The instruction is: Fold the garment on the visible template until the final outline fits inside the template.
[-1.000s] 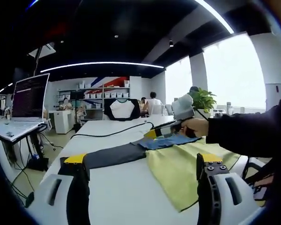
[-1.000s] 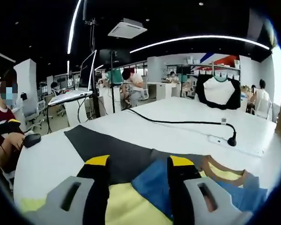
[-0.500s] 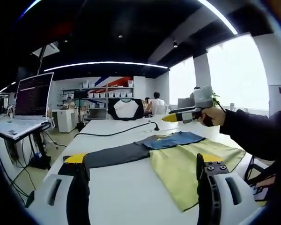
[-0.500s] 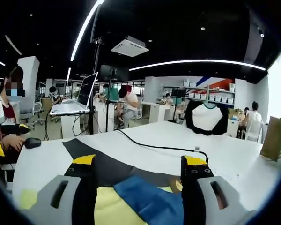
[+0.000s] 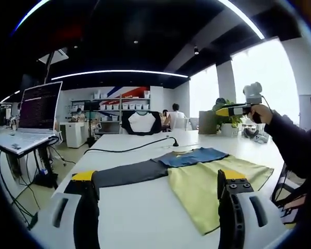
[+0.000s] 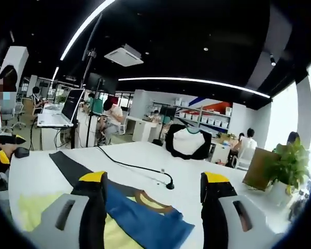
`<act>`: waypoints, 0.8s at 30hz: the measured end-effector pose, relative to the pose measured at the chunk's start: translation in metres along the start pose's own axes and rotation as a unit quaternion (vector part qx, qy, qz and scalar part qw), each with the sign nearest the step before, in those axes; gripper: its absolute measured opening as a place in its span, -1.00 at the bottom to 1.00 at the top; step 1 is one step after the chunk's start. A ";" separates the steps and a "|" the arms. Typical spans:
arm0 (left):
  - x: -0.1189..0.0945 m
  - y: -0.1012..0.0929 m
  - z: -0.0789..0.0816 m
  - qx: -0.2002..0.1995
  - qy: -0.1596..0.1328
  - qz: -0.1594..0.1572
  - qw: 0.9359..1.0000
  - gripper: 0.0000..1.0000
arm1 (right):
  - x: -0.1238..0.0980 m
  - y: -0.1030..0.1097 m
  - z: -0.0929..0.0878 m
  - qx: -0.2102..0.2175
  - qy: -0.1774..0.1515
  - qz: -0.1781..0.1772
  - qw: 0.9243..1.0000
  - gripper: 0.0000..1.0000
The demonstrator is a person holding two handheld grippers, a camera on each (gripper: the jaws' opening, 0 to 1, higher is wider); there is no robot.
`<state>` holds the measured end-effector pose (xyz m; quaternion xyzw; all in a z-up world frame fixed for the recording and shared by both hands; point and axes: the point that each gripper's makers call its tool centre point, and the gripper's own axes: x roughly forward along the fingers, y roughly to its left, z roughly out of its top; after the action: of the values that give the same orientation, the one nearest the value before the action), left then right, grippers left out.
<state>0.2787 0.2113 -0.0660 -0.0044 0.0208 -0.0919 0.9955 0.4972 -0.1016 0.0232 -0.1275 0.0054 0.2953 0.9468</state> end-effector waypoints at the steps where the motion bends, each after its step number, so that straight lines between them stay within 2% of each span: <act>1: 0.000 0.000 -0.001 -0.001 0.001 0.000 1.000 0.99 | -0.009 -0.007 -0.002 0.006 -0.002 -0.008 1.000 0.50; 3: 0.000 -0.001 -0.001 -0.001 0.002 -0.001 1.000 0.99 | -0.025 -0.017 -0.007 0.021 -0.008 -0.015 1.000 0.50; 9: 0.001 0.001 0.001 -0.001 -0.006 0.005 1.000 0.99 | -0.072 -0.043 -0.026 0.025 -0.016 -0.051 0.998 0.54; 17: 0.000 0.001 0.001 0.002 -0.012 0.011 1.000 0.99 | -0.132 -0.065 -0.052 0.034 -0.031 -0.100 0.994 0.63; 21: 0.001 0.006 0.002 0.001 -0.017 0.022 1.000 0.99 | -0.157 -0.079 -0.067 0.038 -0.027 -0.128 0.991 0.64; 24: 0.002 0.008 0.000 0.003 -0.014 0.029 0.999 0.99 | -0.171 -0.080 -0.077 0.028 -0.023 -0.147 0.988 0.64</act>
<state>0.2820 0.2186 -0.0661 -0.0019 0.0064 -0.0628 0.9980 0.4060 -0.2796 -0.0178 -0.0935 -0.0269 0.1557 0.9830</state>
